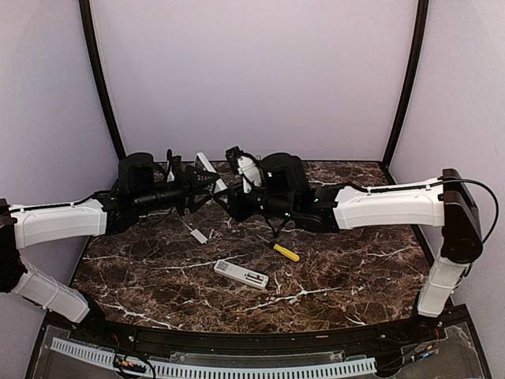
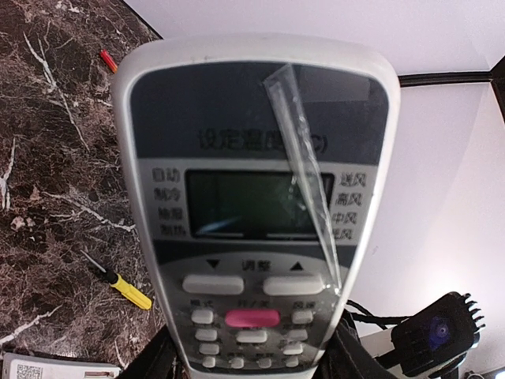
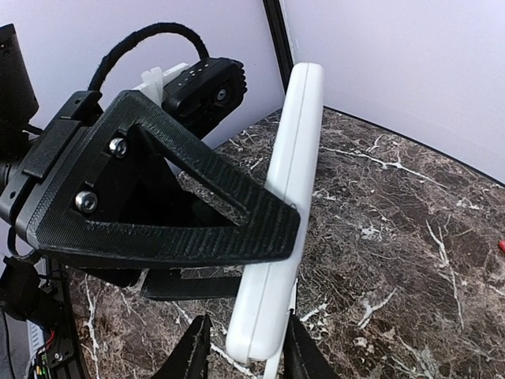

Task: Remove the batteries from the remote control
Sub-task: Remove the battery cover from the remote control.

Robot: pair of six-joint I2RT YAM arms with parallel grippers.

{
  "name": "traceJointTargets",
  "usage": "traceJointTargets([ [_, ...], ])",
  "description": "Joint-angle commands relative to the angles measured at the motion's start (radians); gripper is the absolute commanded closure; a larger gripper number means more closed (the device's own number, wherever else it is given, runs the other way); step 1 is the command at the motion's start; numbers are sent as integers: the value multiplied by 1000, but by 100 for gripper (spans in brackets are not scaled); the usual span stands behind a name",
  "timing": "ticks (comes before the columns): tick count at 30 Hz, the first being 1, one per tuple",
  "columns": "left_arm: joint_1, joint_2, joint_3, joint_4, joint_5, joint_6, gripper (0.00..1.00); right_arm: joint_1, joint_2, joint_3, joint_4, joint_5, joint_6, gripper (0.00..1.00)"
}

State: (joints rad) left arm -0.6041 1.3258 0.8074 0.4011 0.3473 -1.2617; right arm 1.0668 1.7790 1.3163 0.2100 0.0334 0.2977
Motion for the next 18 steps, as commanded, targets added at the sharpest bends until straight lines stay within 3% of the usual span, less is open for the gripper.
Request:
traceJointTargets([
  [1,7,-22,-10,24,-5,0,60,20,-14,-29,36,-95,1,70],
  [14,7,-25,-8,12,-11,9,60,20,-54,-79,38,-72,3,75],
  [18,7,-24,-5,9,-10,13,60,20,-59,-89,40,-65,4,81],
])
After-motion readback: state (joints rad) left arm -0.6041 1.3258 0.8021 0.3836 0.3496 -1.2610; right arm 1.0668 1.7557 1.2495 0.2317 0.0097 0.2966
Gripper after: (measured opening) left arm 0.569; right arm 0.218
